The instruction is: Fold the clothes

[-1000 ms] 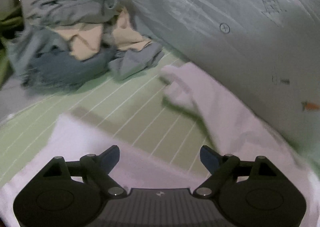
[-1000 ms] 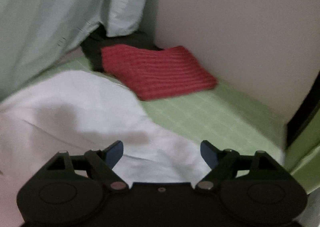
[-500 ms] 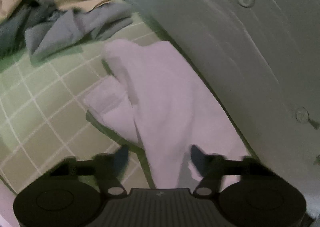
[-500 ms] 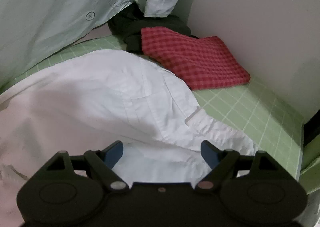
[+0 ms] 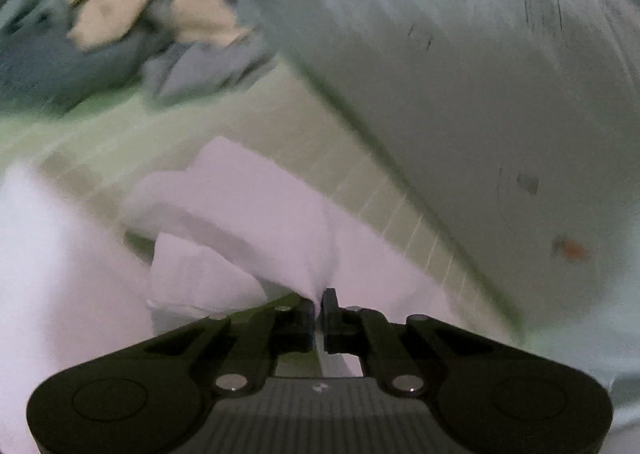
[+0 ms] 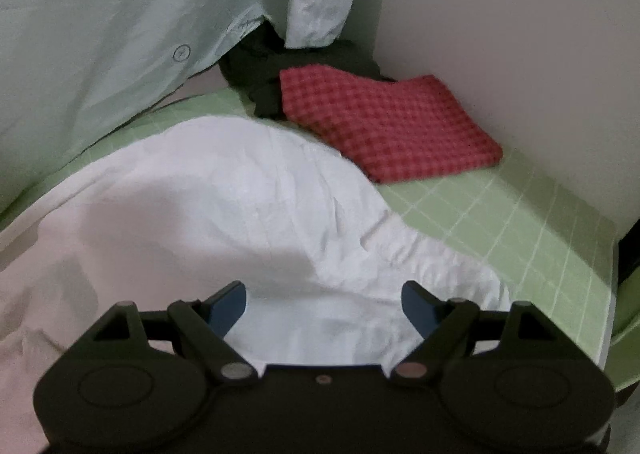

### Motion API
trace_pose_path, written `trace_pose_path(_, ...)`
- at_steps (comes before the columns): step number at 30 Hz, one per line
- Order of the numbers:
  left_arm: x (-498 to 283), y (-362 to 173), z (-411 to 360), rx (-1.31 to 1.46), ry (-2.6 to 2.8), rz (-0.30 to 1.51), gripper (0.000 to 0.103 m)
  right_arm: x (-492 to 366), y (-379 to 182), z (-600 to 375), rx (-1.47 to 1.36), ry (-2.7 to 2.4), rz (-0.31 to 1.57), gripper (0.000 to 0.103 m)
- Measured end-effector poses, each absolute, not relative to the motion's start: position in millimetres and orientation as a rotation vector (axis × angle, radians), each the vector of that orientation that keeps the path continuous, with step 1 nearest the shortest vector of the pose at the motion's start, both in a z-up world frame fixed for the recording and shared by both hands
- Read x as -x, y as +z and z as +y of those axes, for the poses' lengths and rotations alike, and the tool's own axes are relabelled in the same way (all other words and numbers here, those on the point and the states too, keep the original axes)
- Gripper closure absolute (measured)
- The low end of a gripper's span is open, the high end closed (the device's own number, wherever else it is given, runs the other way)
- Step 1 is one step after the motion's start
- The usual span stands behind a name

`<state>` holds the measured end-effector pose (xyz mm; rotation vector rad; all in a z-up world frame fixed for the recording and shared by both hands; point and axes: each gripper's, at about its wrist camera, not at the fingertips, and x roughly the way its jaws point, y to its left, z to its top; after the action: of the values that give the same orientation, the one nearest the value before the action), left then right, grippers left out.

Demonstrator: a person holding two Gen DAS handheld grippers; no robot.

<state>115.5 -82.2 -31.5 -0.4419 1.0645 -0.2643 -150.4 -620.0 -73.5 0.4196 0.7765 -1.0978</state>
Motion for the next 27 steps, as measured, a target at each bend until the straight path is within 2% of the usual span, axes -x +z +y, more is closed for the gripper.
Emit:
trace_pose_path(5,-74.7,-65.3,-52.4,0.492,-0.192,1.235,0.099,152.7,-85.8,-605.9,-0.440,-1.044,0.810,0.018)
trace_pose_path(7,-73.9,-63.0,-38.0,0.541,-0.150,1.215,0.099,149.4,-87.5,-600.4,-0.439,-1.012,0.816,0.018)
trace_pose_path(10,-80.3,-51.0,-20.2,0.585,-0.113,1.131,0.080,141.2,-84.0,-594.2,-0.419,-0.976,0.807,0.018)
trace_pose_path(12,-90.6,-41.1,-11.8,0.587,-0.098,1.060,0.063,134.5,-80.7,-591.6,-0.402,-0.961,0.802,0.018)
trace_pose_path(17,-126.3,-41.7,-2.3,0.576,-0.060,1.038,0.042,122.8,-78.7,-587.1,-0.376,-0.945,0.818,0.018)
trace_pose_path(24,-159.9,-77.0,-7.2,0.626,-0.060,1.159,0.040,113.4,-83.8,-579.4,-0.343,-0.952,0.871,0.018)
trace_pose_path(26,-161.9,-79.9,-9.3,0.629,-0.067,1.166,0.041,110.9,-85.8,-576.4,-0.337,-0.951,0.885,0.018)
trace_pose_path(27,-162.4,-79.2,-11.0,0.626,-0.067,1.162,0.048,109.5,-86.8,-574.6,-0.333,-0.949,0.891,0.018)
